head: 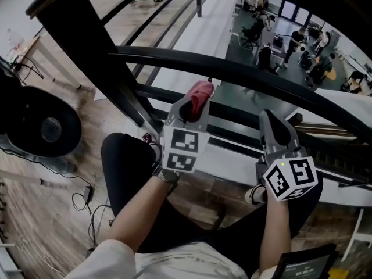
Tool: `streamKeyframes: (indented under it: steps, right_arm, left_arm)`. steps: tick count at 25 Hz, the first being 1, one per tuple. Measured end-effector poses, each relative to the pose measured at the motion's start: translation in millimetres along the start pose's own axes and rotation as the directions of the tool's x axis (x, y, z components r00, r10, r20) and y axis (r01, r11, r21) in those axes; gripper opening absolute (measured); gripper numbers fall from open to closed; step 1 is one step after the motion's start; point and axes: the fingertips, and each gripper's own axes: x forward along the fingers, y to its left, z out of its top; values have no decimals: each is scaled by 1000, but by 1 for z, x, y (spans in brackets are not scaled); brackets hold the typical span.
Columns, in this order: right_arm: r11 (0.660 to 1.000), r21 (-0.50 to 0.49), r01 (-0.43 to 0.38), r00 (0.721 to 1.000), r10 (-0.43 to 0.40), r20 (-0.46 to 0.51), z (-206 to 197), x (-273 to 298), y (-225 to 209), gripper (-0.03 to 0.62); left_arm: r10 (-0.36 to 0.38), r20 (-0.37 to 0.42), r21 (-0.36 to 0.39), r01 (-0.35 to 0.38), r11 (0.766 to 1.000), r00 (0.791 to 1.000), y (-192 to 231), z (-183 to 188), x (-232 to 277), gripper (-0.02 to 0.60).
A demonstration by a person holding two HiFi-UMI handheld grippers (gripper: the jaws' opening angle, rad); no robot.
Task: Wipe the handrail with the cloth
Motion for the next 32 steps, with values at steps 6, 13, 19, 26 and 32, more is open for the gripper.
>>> streamKeyframes:
  steps: [6, 13, 19, 26, 32]
  right_arm:
    - [999, 21, 35, 999, -35, -3, -4, -29, -15, 2]
    - [994, 63, 84, 996, -83, -13, -13, -55, -39, 2]
    - [995, 29, 95, 995, -95, -28, -21, -66, -50, 2]
    - [993, -11, 114, 992, -114, -51, -28, -67, -58, 2]
    - [992, 38, 121, 992, -120, -27, -20, -61, -57, 2]
  left_arm:
    - [-11, 13, -27, 11, 1000, 1000, -26, 5, 8, 67]
    - [-25, 23, -26, 26, 999, 999, -56, 8, 16, 67]
    - [-78, 30, -37, 79, 996, 997, -91, 13, 26, 67]
    - [-173, 12, 7, 173, 985, 985, -138, 21, 32, 67]
    - [-249, -23, 90, 250, 964, 968, -145, 21, 31, 67]
